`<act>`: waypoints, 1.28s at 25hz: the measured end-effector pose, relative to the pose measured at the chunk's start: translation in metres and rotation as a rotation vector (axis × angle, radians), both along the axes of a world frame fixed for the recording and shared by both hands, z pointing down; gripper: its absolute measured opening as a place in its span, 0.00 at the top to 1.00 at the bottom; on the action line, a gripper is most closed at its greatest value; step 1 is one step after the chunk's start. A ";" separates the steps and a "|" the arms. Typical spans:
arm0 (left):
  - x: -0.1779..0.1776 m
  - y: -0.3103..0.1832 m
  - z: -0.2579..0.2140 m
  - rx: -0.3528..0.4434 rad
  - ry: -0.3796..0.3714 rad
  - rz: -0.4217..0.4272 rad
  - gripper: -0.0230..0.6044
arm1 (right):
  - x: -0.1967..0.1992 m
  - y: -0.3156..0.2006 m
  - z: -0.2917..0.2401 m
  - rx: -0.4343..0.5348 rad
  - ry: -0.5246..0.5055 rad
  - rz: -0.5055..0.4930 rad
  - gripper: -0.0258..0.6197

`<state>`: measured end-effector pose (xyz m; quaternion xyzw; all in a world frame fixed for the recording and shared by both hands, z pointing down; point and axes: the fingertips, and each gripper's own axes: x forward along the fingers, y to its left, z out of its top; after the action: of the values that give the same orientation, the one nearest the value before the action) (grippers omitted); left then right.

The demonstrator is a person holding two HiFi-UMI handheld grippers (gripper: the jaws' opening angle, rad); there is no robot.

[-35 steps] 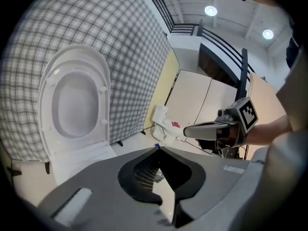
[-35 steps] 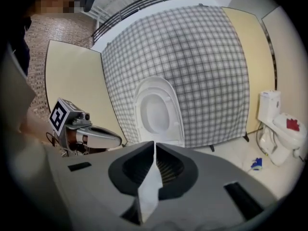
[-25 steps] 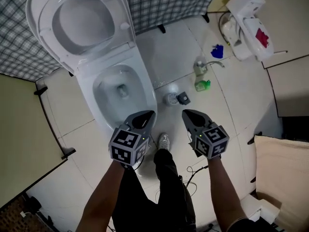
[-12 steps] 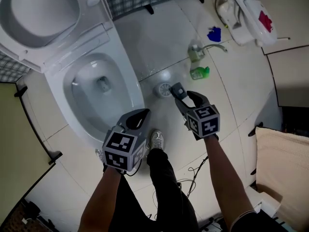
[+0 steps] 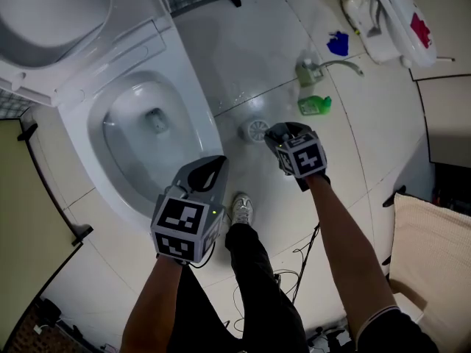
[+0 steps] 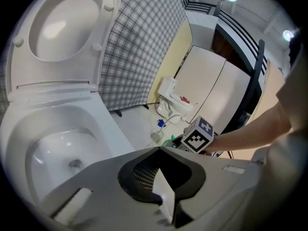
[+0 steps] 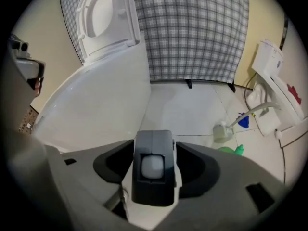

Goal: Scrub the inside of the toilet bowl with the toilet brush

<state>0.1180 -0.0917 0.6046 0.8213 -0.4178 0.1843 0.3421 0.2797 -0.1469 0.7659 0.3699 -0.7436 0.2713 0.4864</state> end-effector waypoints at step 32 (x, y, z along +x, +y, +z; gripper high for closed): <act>-0.081 0.014 -0.116 0.119 0.019 -0.150 0.95 | -0.020 0.019 -0.291 0.449 -0.212 0.084 0.61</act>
<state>0.0366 -0.0777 0.4885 0.8083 -0.4850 0.1252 0.3096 0.2600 -0.1275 0.4753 0.4689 -0.8160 0.1567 0.2995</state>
